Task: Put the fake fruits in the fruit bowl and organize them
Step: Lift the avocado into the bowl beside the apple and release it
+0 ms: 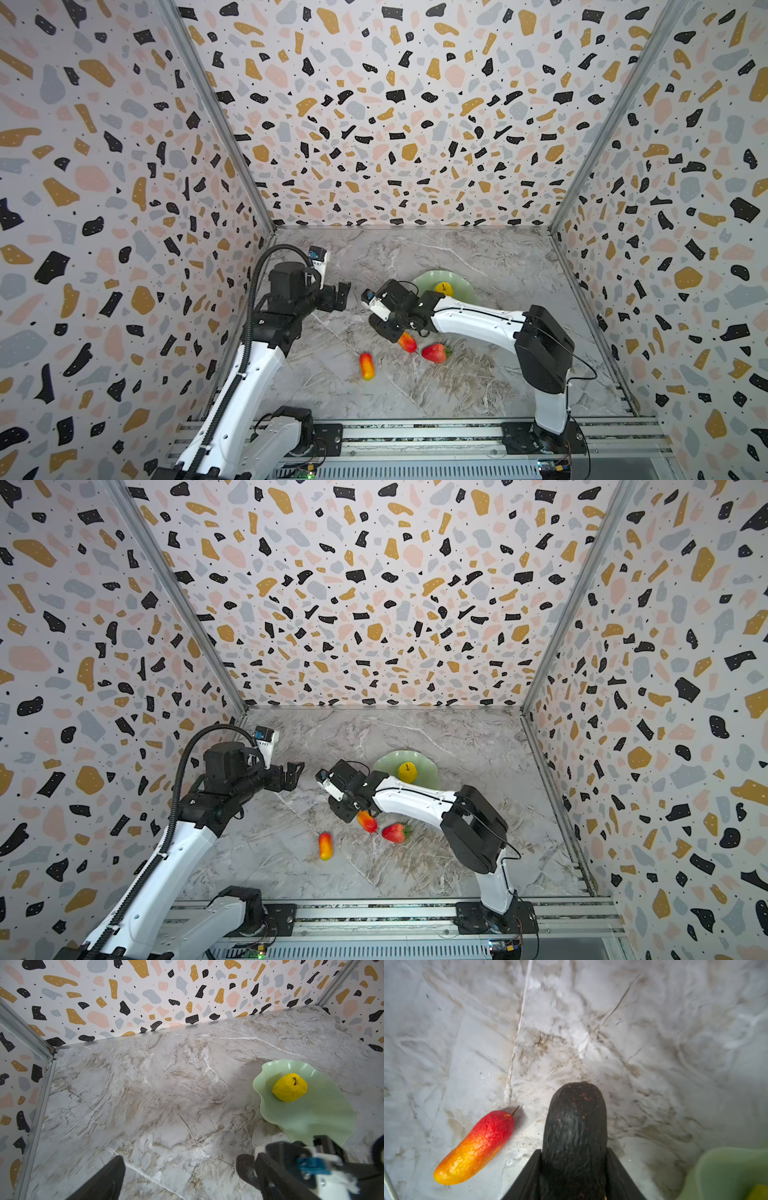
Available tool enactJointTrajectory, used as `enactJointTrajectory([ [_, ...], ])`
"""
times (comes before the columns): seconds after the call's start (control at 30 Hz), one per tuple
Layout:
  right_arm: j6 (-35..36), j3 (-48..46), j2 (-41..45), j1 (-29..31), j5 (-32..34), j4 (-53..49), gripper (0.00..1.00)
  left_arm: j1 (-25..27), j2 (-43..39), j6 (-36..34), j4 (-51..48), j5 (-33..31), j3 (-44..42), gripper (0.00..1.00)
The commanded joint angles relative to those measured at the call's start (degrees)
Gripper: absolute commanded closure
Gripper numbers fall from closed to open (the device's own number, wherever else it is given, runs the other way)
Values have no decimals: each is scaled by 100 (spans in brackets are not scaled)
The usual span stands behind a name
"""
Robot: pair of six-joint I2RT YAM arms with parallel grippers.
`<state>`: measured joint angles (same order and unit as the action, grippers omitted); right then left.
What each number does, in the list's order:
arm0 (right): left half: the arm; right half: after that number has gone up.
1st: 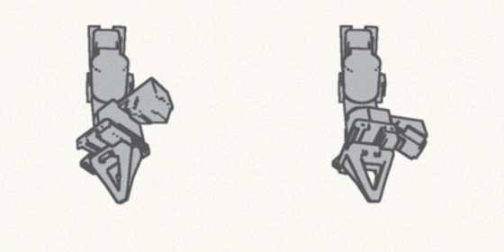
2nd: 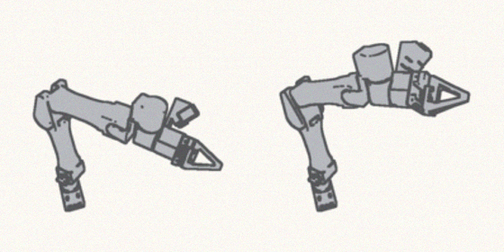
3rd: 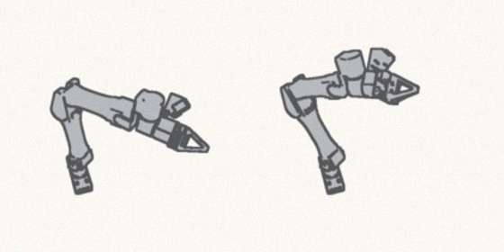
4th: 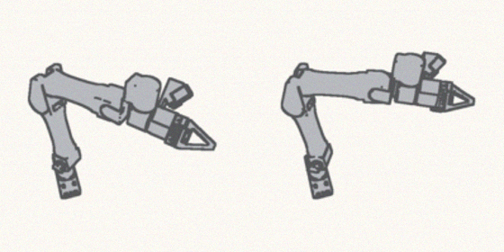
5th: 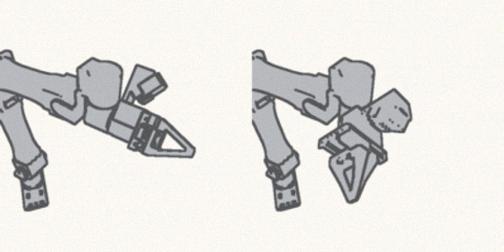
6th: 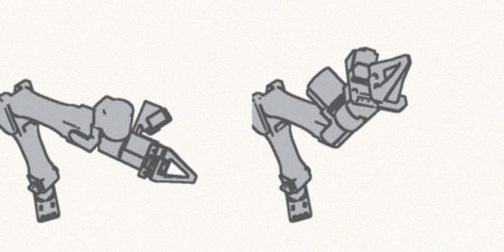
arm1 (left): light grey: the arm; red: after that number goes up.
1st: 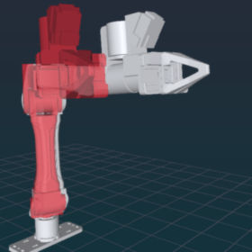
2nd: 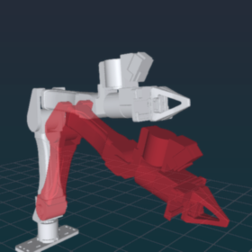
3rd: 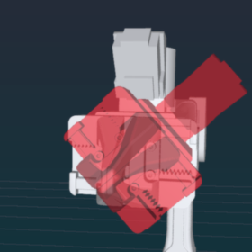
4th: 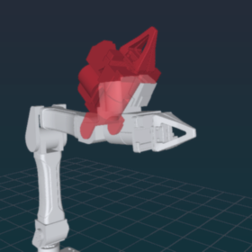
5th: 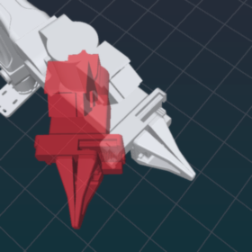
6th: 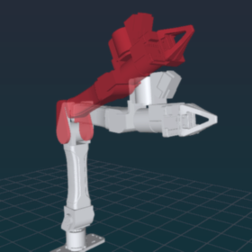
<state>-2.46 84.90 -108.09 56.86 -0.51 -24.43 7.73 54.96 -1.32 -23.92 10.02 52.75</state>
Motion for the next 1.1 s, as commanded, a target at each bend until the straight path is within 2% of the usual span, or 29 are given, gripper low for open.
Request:
enactJointTrajectory([
  [0.0, 35, -189, 627, -315, 323, 20, 75, -26, -88, -26, 221, 40, -55, 1],
  [0.2, -66, -738, 1115, -925, 662, 94, 76, -26, -79, -30, 230, 55, -55, 0],
  [0.4, -175, -1240, 1204, -1262, 689, 316, 77, -26, -51, -19, 221, 81, -47, 1],
  [0.93, -150, -1172, 365, -1344, 1071, 699, 76, -26, -45, -23, 220, 68, -69, 0],
  [1.07, -132, -1148, 298, -1344, 1106, 706, 72, -26, -42, -22, 221, 63, -72, 0],
])
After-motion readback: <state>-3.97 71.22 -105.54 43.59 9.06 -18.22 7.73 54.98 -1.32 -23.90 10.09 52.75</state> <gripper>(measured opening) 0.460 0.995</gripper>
